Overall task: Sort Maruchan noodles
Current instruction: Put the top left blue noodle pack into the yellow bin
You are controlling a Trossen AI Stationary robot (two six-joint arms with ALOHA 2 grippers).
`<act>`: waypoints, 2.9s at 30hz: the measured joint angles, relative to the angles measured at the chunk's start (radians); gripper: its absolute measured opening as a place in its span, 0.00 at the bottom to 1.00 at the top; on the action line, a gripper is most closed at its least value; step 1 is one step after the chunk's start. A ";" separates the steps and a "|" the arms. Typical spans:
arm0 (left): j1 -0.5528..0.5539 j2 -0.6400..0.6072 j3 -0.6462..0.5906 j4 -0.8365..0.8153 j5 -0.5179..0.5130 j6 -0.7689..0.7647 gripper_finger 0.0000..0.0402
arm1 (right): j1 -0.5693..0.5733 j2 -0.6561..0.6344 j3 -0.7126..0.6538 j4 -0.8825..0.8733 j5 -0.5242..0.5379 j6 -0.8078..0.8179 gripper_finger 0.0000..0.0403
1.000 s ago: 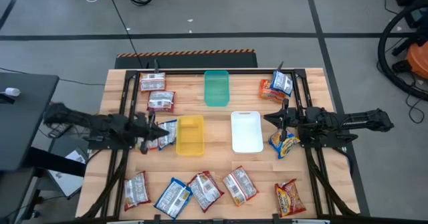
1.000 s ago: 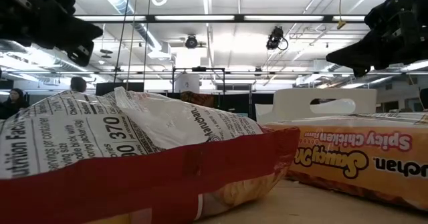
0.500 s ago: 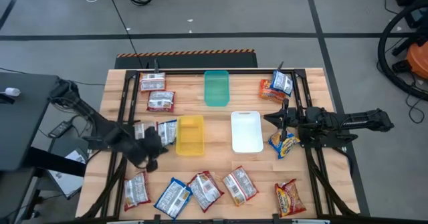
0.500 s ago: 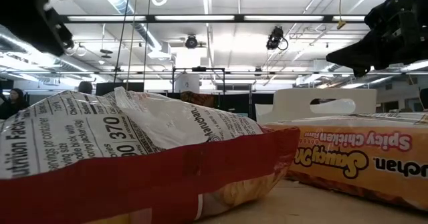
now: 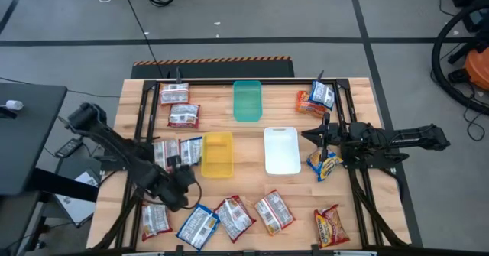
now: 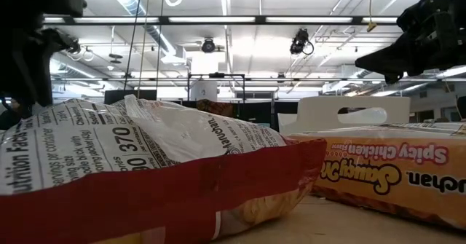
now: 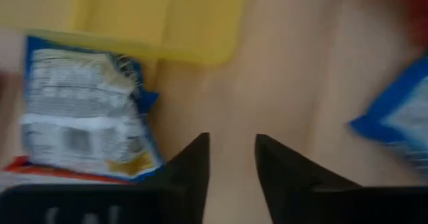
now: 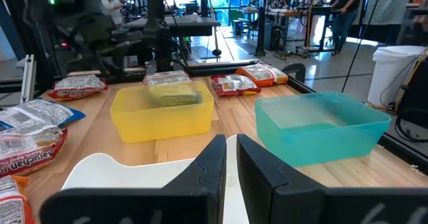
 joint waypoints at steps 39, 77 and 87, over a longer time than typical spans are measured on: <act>0.192 0.109 0.313 -0.682 0.134 0.017 0.03 | 0.000 0.000 0.000 0.000 0.000 0.000 0.11; 0.553 0.137 0.522 -0.288 0.418 0.522 0.02 | 0.000 0.000 0.000 0.000 0.000 0.000 0.11; 0.554 0.127 0.522 -0.291 0.487 0.501 0.02 | 0.000 0.000 0.000 0.000 0.000 0.000 0.11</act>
